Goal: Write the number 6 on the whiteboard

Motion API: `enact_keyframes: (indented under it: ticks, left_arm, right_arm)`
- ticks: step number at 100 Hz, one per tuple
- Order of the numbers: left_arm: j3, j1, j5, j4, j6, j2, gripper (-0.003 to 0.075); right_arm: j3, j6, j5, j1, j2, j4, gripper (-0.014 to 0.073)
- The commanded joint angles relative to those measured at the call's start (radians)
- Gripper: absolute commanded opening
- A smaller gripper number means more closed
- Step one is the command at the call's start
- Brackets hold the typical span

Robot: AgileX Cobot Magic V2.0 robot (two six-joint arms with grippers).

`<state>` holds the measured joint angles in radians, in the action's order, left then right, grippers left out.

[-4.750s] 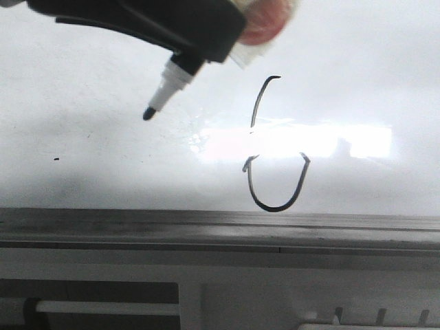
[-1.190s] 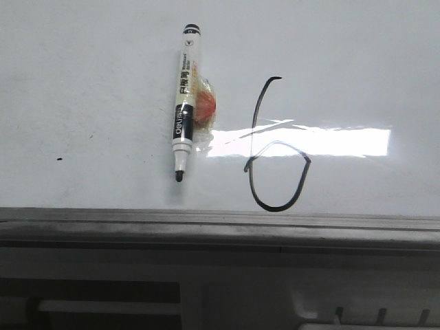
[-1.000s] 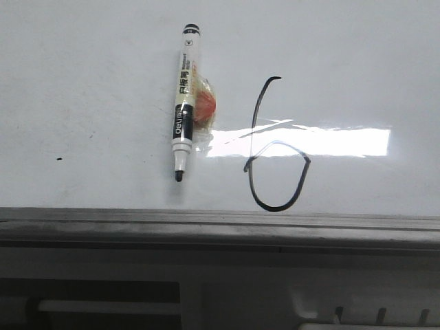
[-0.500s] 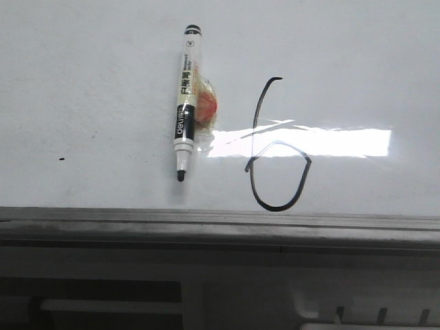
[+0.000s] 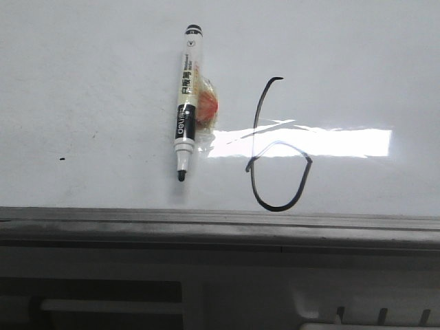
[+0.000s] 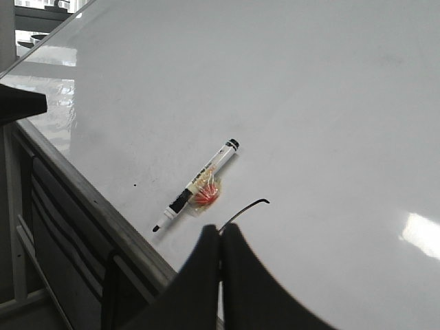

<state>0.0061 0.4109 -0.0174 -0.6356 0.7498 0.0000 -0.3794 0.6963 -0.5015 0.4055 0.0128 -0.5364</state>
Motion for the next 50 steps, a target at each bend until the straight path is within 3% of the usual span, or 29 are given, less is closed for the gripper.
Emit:
enact_keyframes:
  ticks: [1, 20, 50]
  left_arm:
    - [0.017, -0.117, 0.001, 0.179, -0.267, -0.038, -0.0019]
    - [0.041, -0.289, 0.151, 0.288, -0.538, -0.031, -0.0019]
    - [0.041, -0.293, 0.326, 0.332, -0.658, -0.035, -0.0019]
  right_arm:
    - [-0.023, -0.003, 0.076, -0.005, 0.008, -0.012, -0.0064]
    - [-0.023, -0.003, 0.076, -0.005, 0.008, -0.012, -0.0064]
    - [-0.023, -0.003, 0.076, -0.005, 0.008, -0.012, -0.0064]
